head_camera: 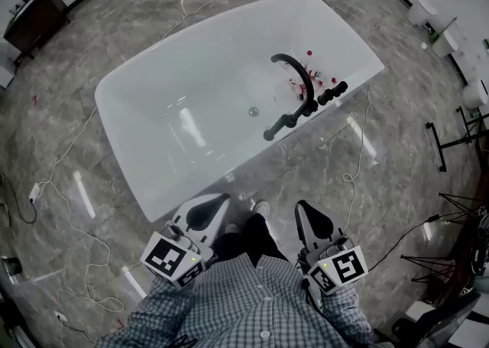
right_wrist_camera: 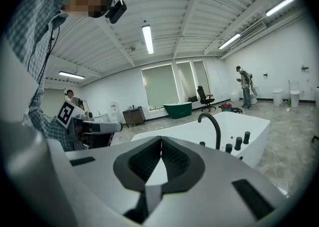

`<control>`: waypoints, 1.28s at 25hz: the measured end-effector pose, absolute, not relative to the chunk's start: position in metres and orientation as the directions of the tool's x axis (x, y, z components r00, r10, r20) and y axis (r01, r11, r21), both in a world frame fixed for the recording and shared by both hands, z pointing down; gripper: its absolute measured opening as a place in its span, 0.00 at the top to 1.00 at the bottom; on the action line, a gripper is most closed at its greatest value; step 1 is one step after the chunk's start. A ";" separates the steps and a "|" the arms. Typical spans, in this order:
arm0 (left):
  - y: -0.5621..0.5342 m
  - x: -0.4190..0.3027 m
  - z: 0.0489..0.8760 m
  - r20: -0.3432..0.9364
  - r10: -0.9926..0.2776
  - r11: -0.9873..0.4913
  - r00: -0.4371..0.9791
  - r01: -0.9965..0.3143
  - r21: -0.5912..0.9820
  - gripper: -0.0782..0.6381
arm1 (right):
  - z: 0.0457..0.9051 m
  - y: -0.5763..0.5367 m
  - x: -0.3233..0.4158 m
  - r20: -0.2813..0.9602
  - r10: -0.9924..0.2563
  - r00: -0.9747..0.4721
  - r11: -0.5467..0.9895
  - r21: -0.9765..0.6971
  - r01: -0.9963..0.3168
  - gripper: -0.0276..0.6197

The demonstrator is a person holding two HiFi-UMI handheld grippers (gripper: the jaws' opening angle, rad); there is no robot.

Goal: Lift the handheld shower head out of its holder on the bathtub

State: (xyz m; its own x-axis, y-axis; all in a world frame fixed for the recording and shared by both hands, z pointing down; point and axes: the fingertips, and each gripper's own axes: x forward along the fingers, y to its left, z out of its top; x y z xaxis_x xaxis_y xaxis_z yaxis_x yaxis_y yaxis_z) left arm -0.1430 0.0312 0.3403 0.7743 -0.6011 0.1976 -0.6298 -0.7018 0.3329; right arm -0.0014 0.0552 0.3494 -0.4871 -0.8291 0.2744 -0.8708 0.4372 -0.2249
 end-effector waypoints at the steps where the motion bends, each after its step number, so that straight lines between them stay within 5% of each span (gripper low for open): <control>1: 0.026 -0.142 0.341 0.201 -0.602 -0.702 0.773 -0.632 0.328 0.88 | 0.351 0.048 0.000 0.272 -0.828 -0.491 0.441 -0.226 -0.869 0.93; 21: -0.082 -0.049 0.372 0.223 -0.647 -0.653 0.729 -0.681 0.331 0.88 | 0.421 -0.072 0.071 0.339 -0.745 -0.574 0.502 -0.282 -0.818 0.93; 32: -0.143 -0.028 0.453 0.272 -0.529 -0.728 0.804 -0.594 0.343 0.88 | 0.544 -0.152 0.063 0.428 -0.749 -0.505 0.438 -0.252 -0.863 0.93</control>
State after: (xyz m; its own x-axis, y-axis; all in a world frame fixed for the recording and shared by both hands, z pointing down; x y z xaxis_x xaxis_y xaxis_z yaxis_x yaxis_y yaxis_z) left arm -0.0278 -0.1429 0.4531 0.8041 -0.5288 0.2716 -0.5943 -0.7275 0.3429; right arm 0.0631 -0.1522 0.5437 -0.5052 -0.7491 0.4284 -0.8630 0.4378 -0.2521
